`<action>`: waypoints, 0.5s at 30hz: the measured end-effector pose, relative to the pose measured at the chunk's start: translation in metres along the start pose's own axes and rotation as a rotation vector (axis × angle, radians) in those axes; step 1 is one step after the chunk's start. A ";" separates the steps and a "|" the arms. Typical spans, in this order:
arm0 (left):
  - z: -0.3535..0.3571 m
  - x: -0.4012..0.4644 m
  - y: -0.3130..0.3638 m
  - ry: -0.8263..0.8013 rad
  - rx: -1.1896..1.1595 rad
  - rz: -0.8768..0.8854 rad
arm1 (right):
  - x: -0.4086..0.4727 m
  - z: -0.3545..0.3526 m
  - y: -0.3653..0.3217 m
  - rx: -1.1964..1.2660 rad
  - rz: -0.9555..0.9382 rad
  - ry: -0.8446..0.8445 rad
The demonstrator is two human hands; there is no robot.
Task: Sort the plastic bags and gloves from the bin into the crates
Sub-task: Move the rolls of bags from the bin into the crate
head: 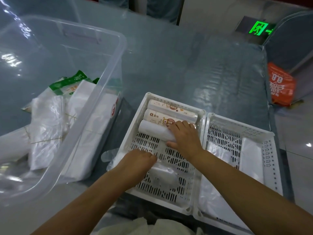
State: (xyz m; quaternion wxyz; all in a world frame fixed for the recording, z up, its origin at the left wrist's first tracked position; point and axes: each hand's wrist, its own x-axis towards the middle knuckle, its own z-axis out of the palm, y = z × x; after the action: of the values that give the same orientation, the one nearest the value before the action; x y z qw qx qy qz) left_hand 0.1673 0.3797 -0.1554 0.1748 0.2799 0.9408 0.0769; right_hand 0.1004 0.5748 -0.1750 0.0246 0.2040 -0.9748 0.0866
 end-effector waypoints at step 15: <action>-0.091 0.108 0.000 0.442 0.115 0.062 | -0.026 -0.042 0.045 0.561 0.548 0.549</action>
State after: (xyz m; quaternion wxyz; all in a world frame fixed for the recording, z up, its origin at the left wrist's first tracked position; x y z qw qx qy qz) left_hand 0.0489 0.4358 -0.1019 -0.0544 0.2946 0.9500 0.0878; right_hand 0.1068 0.6327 -0.1432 0.2014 -0.0920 -0.8893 0.4002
